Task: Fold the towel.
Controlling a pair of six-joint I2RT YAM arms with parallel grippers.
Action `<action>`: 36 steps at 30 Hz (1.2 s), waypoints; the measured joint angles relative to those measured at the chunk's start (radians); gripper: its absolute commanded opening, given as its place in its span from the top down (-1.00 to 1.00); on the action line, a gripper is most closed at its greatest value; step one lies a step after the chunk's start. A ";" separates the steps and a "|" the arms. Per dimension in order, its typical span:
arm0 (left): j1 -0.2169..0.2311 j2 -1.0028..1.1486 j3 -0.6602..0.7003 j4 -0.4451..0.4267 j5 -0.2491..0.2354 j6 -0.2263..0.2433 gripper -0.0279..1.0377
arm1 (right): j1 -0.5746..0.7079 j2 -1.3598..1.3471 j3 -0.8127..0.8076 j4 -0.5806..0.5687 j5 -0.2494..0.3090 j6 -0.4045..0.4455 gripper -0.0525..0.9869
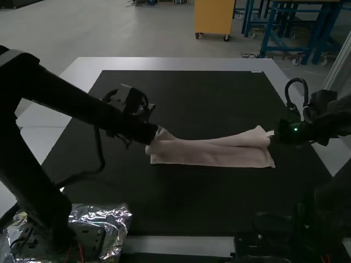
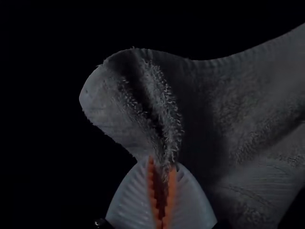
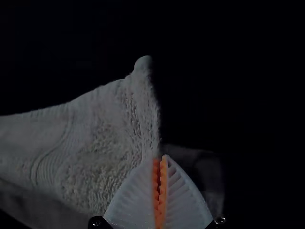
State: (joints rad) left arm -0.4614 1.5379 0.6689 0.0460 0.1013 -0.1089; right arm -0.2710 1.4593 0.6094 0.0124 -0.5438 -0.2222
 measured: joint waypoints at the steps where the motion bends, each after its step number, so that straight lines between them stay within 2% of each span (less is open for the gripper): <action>1: -0.007 -0.002 -0.010 0.006 0.000 0.000 0.91 | -0.008 -0.009 -0.008 -0.005 0.000 -0.003 0.95; 5: -0.032 -0.006 -0.054 0.016 0.000 0.000 0.91 | -0.037 -0.022 -0.050 -0.018 -0.002 -0.018 0.95; 8: -0.044 -0.006 -0.094 0.057 0.000 0.000 0.86 | -0.050 -0.022 -0.092 -0.014 0.000 -0.031 0.94; 9: -0.045 -0.006 -0.107 0.074 0.000 0.000 0.64 | -0.051 -0.022 -0.105 -0.006 0.002 -0.034 0.88; 10: -0.045 -0.006 -0.121 0.090 0.000 0.003 0.23 | -0.051 -0.022 -0.116 0.002 0.004 -0.037 0.70; 11: -0.045 -0.006 -0.132 0.100 -0.001 0.005 -0.32 | -0.051 -0.022 -0.123 0.006 0.008 -0.037 0.43; 12: -0.045 -0.006 -0.140 0.103 -0.001 0.006 -0.78 | -0.051 -0.022 -0.127 0.008 0.010 -0.039 0.15; 13: -0.045 -0.006 -0.146 0.103 -0.001 0.006 -0.90 | -0.052 -0.022 -0.128 0.008 0.013 -0.041 -0.09; 14: -0.045 -0.006 -0.151 0.103 -0.001 0.006 -0.90 | -0.052 -0.022 -0.128 0.008 0.014 -0.042 -0.37; 15: -0.045 -0.006 -0.152 0.101 0.000 0.006 -0.90 | -0.052 -0.022 -0.127 0.007 0.016 -0.042 -0.56; 17: -0.045 -0.006 -0.151 0.102 -0.001 0.005 -0.90 | -0.052 -0.023 -0.123 -0.013 0.016 -0.044 -0.85; 24: -0.037 -0.063 -0.119 0.108 0.000 0.004 -0.88 | -0.052 -0.106 -0.091 -0.023 0.017 -0.043 -0.85; 36: 0.058 -0.091 -0.023 0.084 0.000 0.003 -0.88 | -0.030 -0.124 -0.135 0.010 0.027 -0.034 -0.85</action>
State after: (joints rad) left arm -0.4030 1.4471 0.6464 0.1295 0.1009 -0.1059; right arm -0.3008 1.3357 0.4740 0.0223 -0.5163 -0.2558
